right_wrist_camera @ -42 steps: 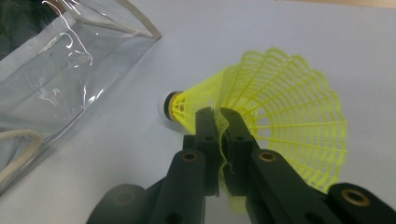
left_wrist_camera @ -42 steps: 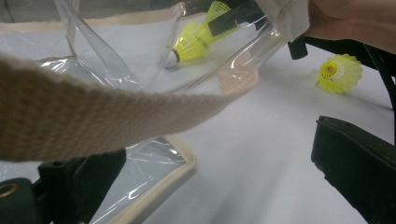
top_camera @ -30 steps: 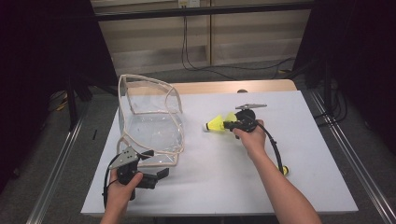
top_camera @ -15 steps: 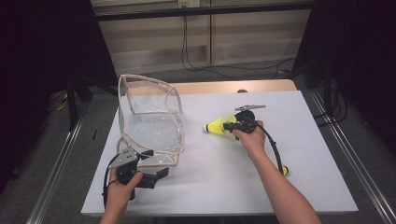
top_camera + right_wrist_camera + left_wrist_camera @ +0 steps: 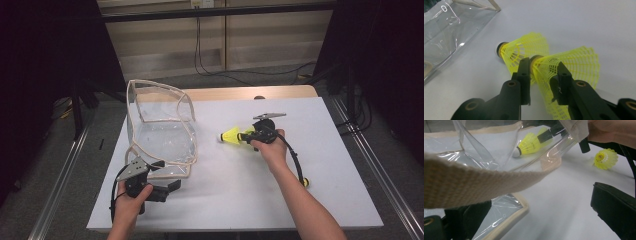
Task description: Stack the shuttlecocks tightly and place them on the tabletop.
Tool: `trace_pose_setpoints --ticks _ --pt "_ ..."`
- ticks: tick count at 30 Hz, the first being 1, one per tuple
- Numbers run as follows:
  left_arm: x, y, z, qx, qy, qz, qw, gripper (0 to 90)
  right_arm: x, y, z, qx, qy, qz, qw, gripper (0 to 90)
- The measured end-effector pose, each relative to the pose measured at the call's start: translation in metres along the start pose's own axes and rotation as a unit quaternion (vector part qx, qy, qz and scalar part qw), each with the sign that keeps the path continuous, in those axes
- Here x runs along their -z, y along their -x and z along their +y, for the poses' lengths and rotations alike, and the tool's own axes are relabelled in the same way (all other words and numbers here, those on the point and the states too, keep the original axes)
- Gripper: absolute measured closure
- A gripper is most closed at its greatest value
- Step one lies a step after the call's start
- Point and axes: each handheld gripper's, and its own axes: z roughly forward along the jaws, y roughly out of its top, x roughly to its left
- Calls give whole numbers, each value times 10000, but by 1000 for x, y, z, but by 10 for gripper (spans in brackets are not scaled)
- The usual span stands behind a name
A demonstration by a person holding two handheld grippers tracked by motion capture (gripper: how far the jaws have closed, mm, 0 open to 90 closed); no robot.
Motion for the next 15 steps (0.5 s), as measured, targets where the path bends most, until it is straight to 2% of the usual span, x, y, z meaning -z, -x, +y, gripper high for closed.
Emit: trace_pose_setpoints --ticks 9,15 --pt "0 1 0 -7 -2 29 10000 33 8 5 -1 -74 -45 -16 10000 713" --pt "0 1 1 -14 1 17 10000 33 13 9 -3 -125 -81 118 9998 858"
